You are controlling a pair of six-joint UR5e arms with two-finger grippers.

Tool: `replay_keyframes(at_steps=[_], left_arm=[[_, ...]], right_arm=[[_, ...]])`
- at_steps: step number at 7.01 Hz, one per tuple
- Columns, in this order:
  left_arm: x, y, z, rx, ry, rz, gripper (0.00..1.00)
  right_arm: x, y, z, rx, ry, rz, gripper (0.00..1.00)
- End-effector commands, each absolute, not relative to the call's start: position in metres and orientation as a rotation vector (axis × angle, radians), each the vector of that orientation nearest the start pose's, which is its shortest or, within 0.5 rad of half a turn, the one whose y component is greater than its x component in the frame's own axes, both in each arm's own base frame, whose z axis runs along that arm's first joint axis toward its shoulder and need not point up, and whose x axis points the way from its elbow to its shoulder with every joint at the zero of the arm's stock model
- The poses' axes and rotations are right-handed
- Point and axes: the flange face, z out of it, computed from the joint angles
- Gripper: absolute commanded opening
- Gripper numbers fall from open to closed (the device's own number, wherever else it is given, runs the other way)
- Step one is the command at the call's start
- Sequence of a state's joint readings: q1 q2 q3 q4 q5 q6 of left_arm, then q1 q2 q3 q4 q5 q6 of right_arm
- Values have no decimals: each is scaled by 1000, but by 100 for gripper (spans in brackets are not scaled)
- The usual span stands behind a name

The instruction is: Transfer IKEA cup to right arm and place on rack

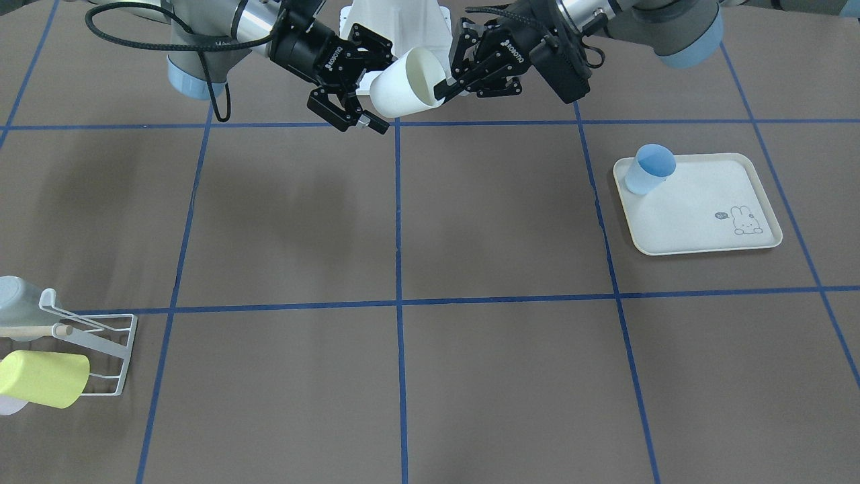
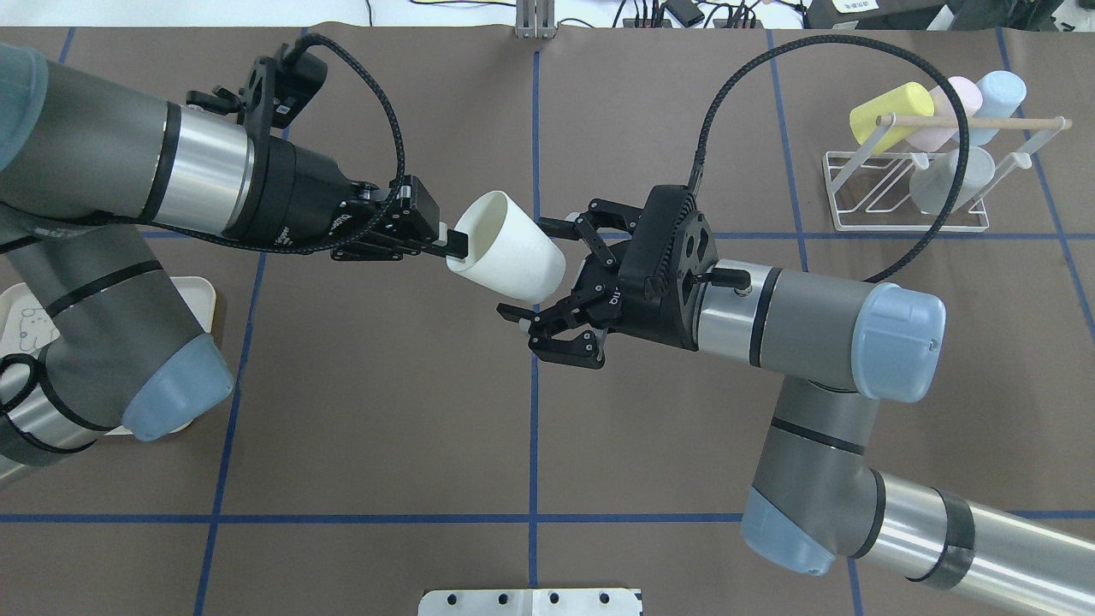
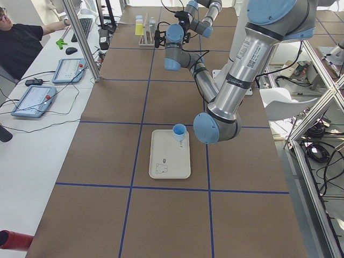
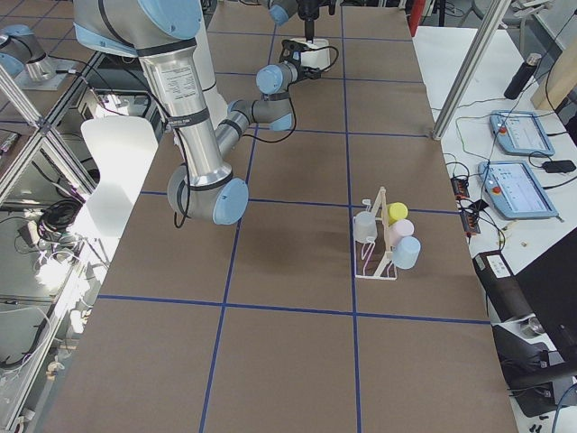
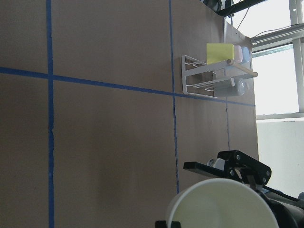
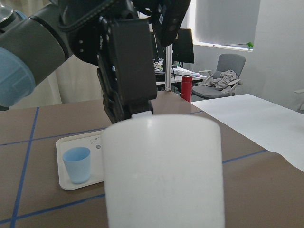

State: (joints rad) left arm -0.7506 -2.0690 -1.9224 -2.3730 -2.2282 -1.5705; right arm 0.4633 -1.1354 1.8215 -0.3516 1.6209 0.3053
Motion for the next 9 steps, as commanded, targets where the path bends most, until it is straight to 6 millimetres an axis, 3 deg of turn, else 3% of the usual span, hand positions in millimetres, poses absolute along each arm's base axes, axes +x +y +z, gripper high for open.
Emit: replay_keyframes(at_steps=[1,2,4,6,7,8,9], left_arm=[[343,-415,137,112,1629,-29,0],[342,-415,136,112,1630,-28,0],[342,-415,136,114,1630,-27,0],[342,-414,136,116,1631,-25,1],[340,-413,134,120,1636,-21,62],[335,-412,130,139,1644,-22,100],[329,-416,130,154,1642,-36,100]], right_arm=[[-429,-358,173,1458,-1291,-587,99],[-429,-358,173,1458,-1290,-594,91],[-428,-358,174,1457,-1290,-599,57],[-427,-358,175,1457,-1287,-598,49],[-427,-358,176,1454,-1288,-599,49],[-426,-359,177,1456,-1284,-598,49],[-422,-366,179,1455,-1264,-593,49]])
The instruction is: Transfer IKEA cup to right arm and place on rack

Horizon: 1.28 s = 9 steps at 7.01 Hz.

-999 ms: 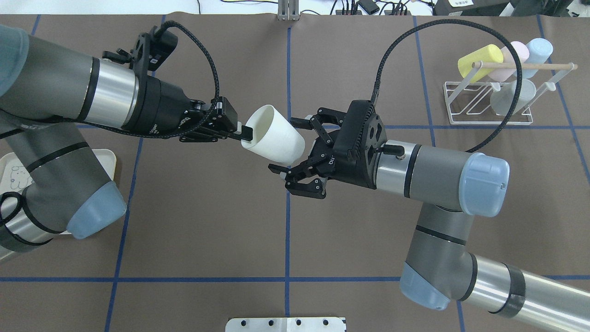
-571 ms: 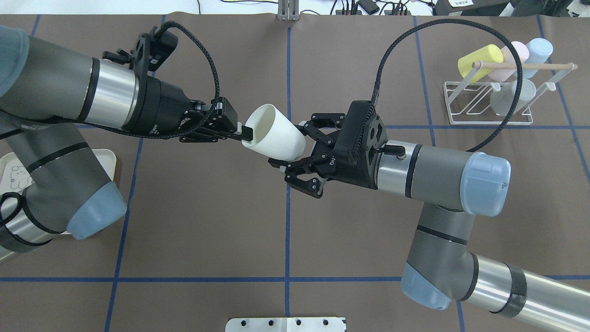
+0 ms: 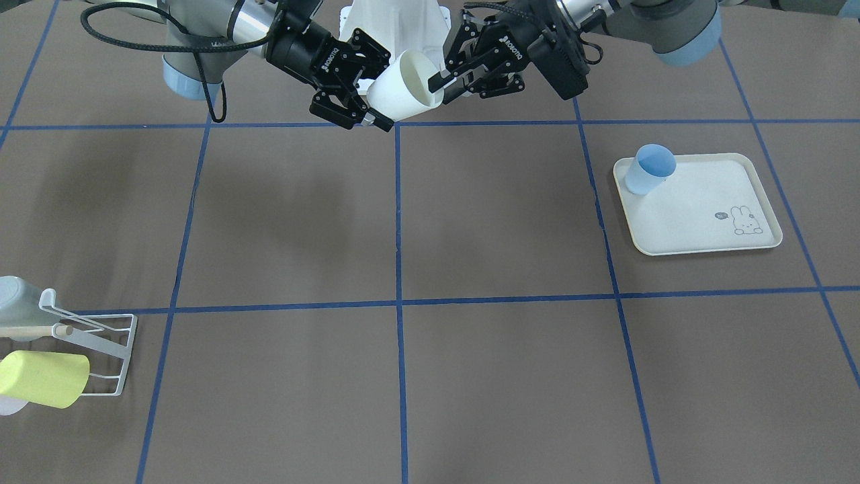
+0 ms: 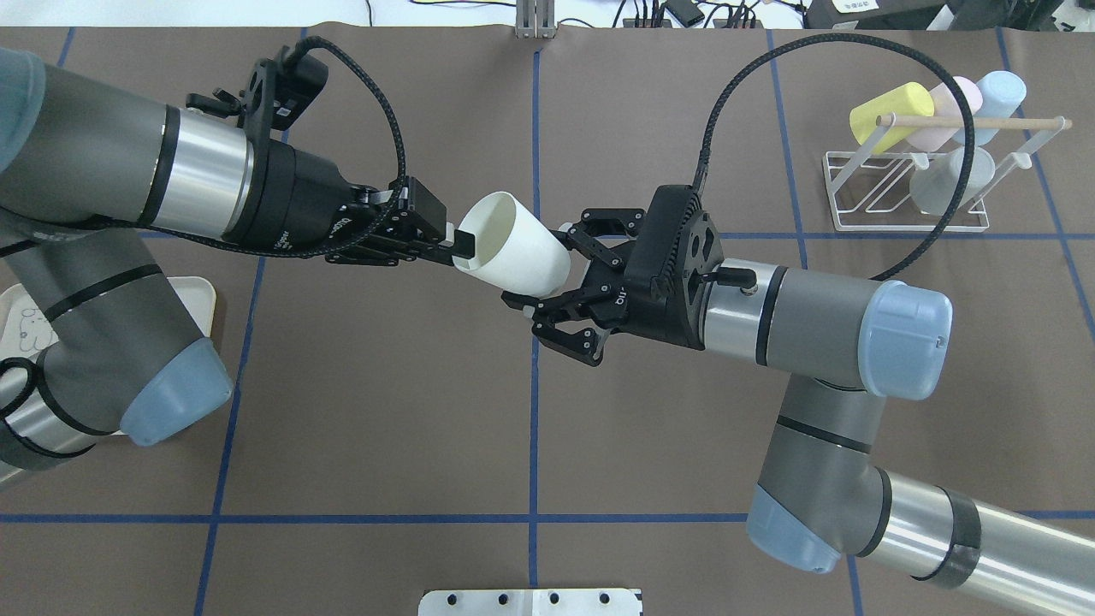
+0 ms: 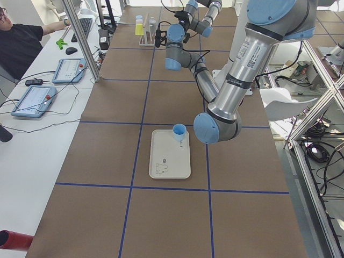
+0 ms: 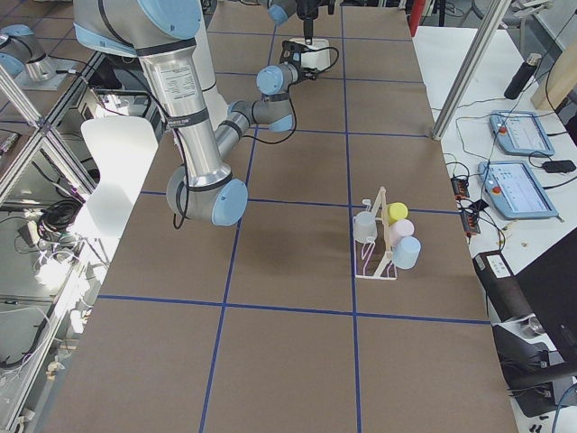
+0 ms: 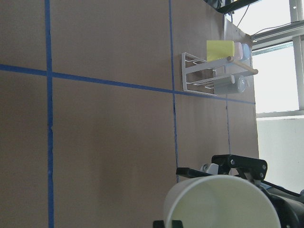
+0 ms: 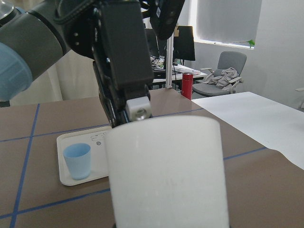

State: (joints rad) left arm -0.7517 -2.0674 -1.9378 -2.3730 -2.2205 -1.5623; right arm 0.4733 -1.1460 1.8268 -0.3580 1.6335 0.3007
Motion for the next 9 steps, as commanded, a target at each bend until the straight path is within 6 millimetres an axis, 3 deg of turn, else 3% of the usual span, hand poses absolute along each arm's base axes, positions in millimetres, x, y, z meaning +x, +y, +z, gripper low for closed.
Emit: replay_keyframes(at_steps=[1,2,4,5,6,7,8,9], left_arm=[[315,-427,135,171,1627,-64,100],[296,-441,152,218,1591,-83,100],[264,-475,193,351,1354,-17,100],[237,-496,213,418,1211,45,100],[206,-506,249,472,1101,114,100],[170,-510,286,525,1021,161,100],[147,-511,309,560,966,209,100],[141,-510,311,567,961,210,100]], right_arm=[[-409,-385,188,1442,-1196,-587,49],[-397,-401,189,1392,-1105,-638,44],[-364,-434,189,1263,-832,-793,43],[-351,-452,200,1194,-662,-894,43],[-321,-472,207,1144,-496,-983,43],[-287,-494,218,1089,-322,-1109,43],[-257,-514,235,1031,-137,-1274,43],[-237,-522,265,960,68,-1404,42]])
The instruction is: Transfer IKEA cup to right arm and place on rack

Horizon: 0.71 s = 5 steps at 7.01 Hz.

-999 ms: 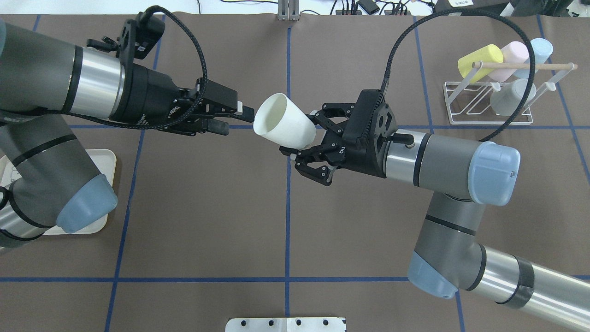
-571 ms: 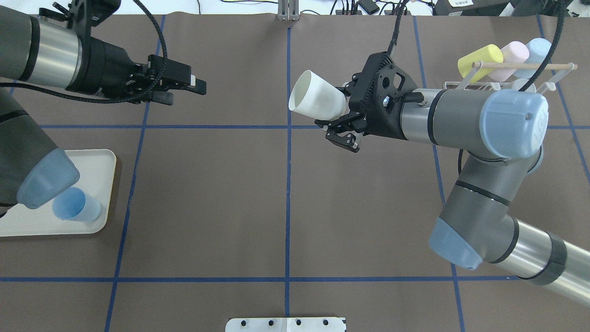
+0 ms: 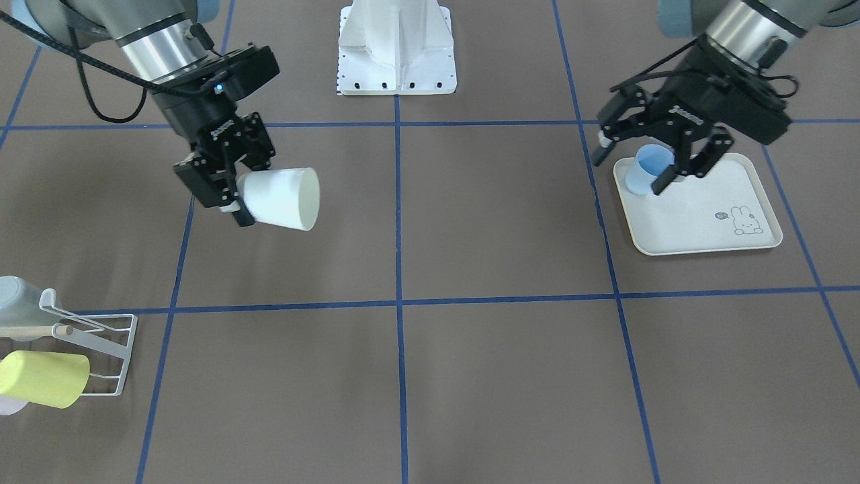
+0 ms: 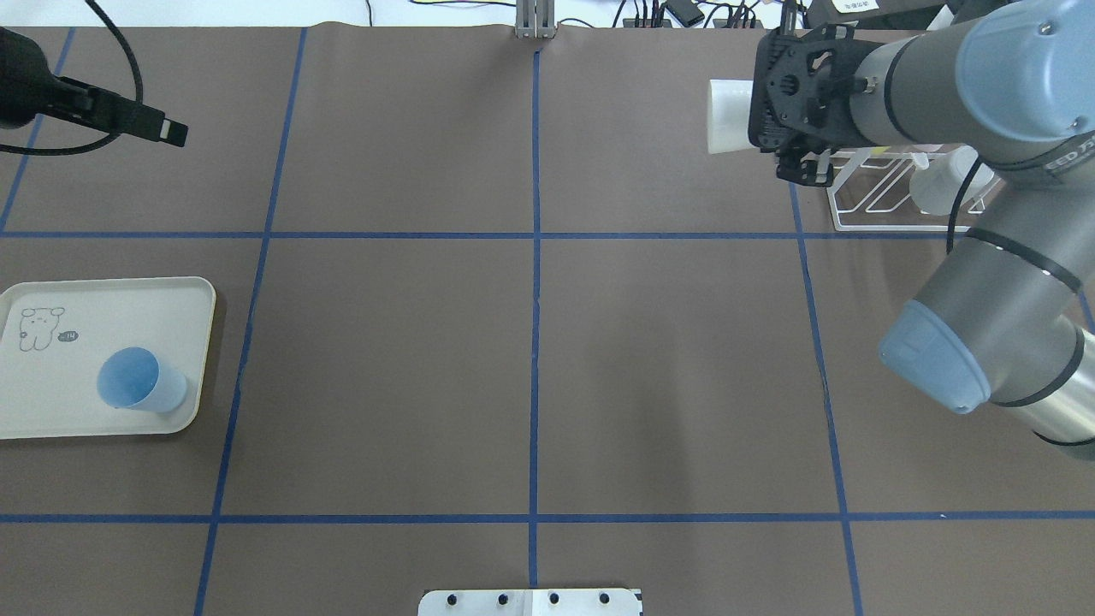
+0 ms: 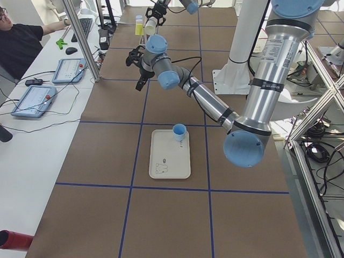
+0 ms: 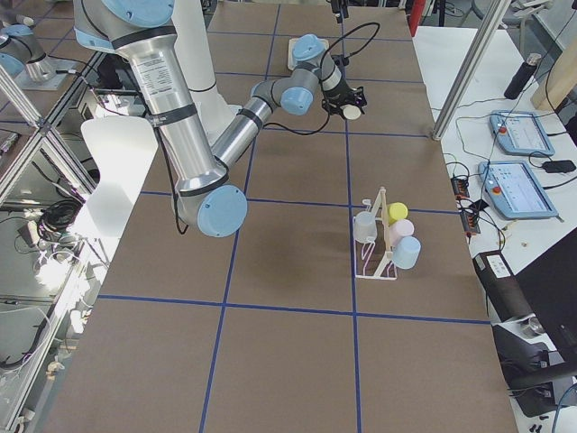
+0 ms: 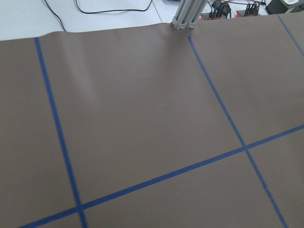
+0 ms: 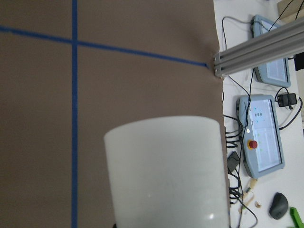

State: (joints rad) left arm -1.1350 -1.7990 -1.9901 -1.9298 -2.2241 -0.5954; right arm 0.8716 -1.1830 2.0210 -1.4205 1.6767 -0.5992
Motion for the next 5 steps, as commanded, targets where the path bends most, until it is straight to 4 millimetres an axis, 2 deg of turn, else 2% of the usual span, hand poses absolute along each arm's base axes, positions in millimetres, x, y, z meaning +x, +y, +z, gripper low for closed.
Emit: replay_keyframes(at_steps=[1,2,3,4,5], left_arm=[[141,-509,310,568,962,209,100],[141,-509,309,568,963,207,100],[140,-508,307,571,964,205,100],[140,-506,306,573,968,203,100],[140,-504,307,569,967,201,100]], right_arm=[[-215,-518,291,891,282,-1490,37],[-195,-515,314,788,492,-1573,33],[-189,-514,331,717,573,-1661,34],[-189,-514,351,648,629,-1671,34],[-199,-518,366,616,630,-1689,34]])
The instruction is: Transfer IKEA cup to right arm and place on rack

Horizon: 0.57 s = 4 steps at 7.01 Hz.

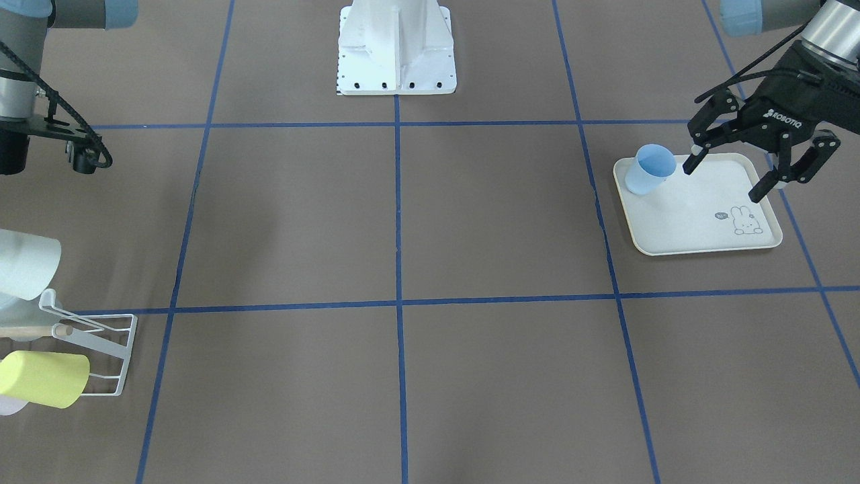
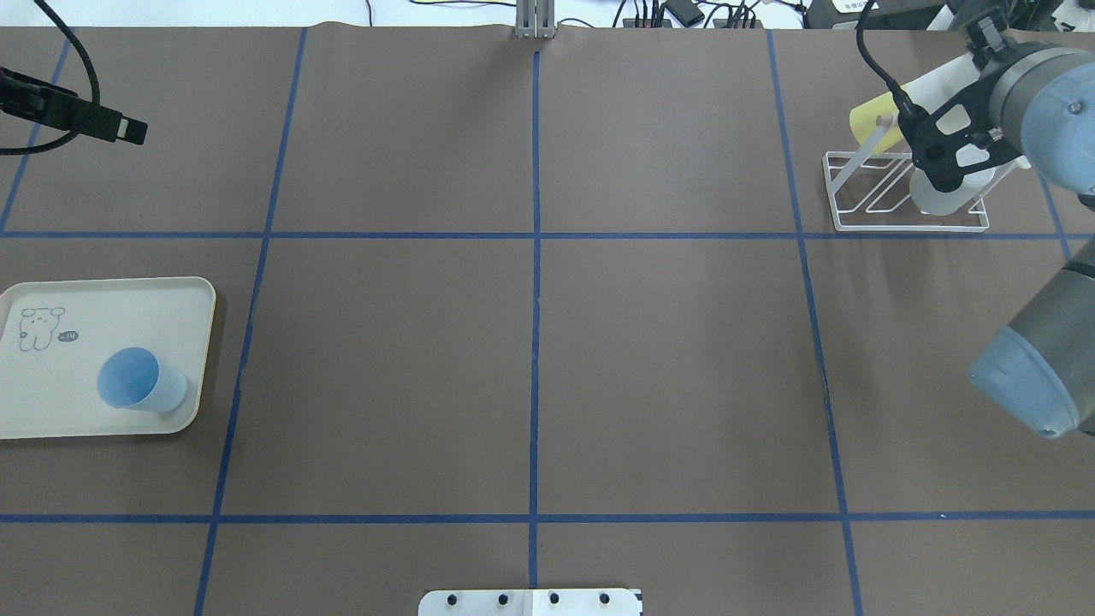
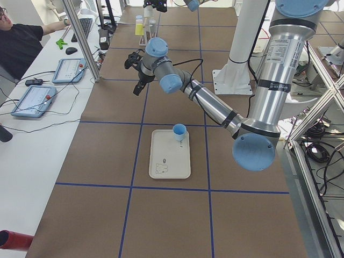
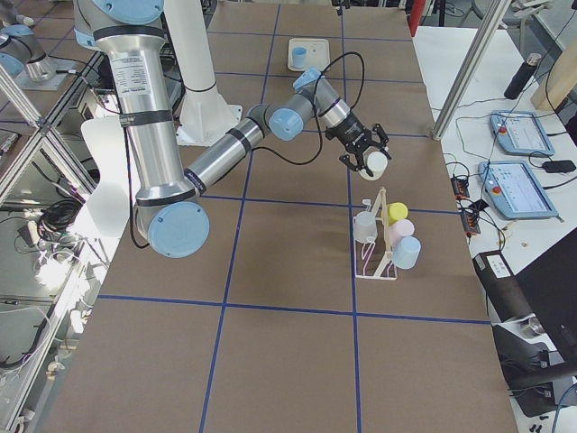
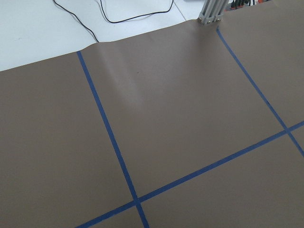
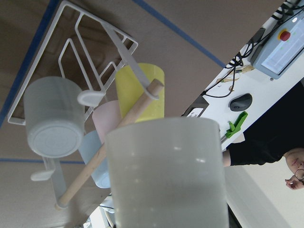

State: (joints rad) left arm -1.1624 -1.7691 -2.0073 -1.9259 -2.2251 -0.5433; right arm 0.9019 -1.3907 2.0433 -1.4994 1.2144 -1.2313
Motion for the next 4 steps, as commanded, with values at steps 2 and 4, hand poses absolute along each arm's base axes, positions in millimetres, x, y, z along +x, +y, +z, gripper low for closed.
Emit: replay_keyframes(at_steps=[2,4], left_arm=[[140,-504,307,570,968,202,100],[140,-504,308,568,968,202,100]], right_arm=[[-216,-514,372,605,636,-1705,35],[-224,-513,385,581,629,-1729,35]])
